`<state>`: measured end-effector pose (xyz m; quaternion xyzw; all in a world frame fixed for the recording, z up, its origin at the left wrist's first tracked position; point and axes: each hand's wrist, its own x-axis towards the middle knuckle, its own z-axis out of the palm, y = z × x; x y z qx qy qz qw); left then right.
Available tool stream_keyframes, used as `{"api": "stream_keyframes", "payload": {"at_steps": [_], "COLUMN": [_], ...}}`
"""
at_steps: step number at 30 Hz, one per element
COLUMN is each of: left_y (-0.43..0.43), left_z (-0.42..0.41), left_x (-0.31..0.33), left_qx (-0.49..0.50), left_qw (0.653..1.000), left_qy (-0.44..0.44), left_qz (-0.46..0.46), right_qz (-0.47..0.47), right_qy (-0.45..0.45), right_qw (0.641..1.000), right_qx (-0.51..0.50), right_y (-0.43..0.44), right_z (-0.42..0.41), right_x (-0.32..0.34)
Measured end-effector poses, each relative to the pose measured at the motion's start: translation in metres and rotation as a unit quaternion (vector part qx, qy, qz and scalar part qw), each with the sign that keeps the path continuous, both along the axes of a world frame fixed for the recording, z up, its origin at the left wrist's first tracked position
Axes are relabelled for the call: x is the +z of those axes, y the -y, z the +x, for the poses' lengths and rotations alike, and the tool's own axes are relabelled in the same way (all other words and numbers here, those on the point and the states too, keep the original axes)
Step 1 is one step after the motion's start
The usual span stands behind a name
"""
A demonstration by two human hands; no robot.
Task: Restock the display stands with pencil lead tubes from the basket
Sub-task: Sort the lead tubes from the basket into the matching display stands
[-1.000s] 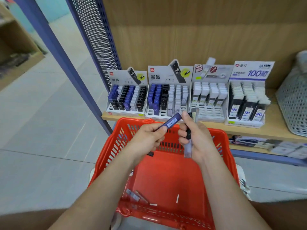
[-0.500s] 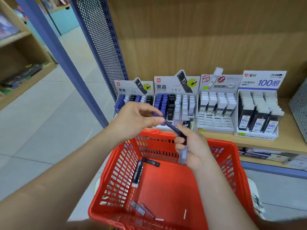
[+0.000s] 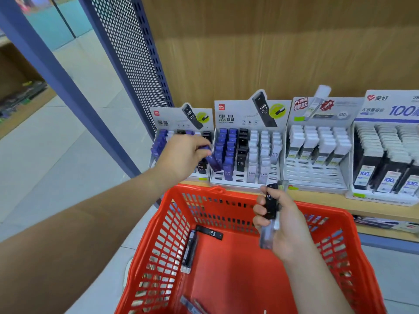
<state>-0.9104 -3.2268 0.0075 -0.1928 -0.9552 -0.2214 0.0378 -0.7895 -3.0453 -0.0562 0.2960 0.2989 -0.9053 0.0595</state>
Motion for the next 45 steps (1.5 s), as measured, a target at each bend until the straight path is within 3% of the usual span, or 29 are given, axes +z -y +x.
{"api": "stream_keyframes", "payload": {"at_steps": [8,13,16,19,26,30,32,33,35,37,39,45], "left_y": [-0.01,-0.011,-0.011,-0.011,-0.015,-0.019,-0.025,-0.029,-0.038,-0.042,-0.043,-0.029], "left_z": [-0.013,-0.025,-0.025,-0.021,-0.015,-0.013,-0.002,0.007,0.026,0.042,0.054,0.068], "left_x": [-0.032,-0.028,-0.029,-0.035,-0.043,-0.033,-0.016,-0.005,0.015,0.028,0.034,0.054], "left_qx": [-0.017,-0.084,-0.104,-0.115,-0.069,-0.04,-0.017,-0.01,-0.024,-0.058,-0.08,-0.008], "left_qw": [1.0,0.979,0.969,0.972,0.993,0.994,0.999,0.989,0.919,0.877,0.86,0.848], "left_qy": [0.014,-0.014,-0.041,-0.063,-0.027,-0.034,0.037,0.122,0.306,0.381,0.398,0.298], "left_qz": [-0.005,-0.185,-0.222,-0.195,-0.091,-0.098,-0.006,0.084,0.246,0.287,0.309,0.439], "right_qz": [-0.011,-0.033,-0.04,-0.046,-0.043,-0.002,0.013,0.022,0.055,0.086,0.099,0.087], "right_qy": [-0.007,-0.011,-0.02,-0.023,-0.047,-0.038,-0.043,-0.047,-0.065,-0.089,-0.105,-0.149], "right_qw": [1.0,0.999,0.999,0.999,0.998,0.999,0.999,0.998,0.995,0.989,0.986,0.979], "right_qx": [0.007,0.015,0.014,0.009,0.006,0.005,0.011,0.02,0.049,0.075,0.086,0.111], "right_y": [0.001,0.004,0.003,0.0,0.0,0.006,0.007,0.007,0.006,0.005,0.006,0.003], "right_z": [-0.005,-0.005,-0.004,-0.003,-0.001,-0.002,-0.003,-0.003,-0.002,0.0,0.002,0.009], "right_x": [-0.014,-0.016,-0.013,-0.013,-0.013,-0.006,0.0,0.004,0.015,0.025,0.034,0.067]}}
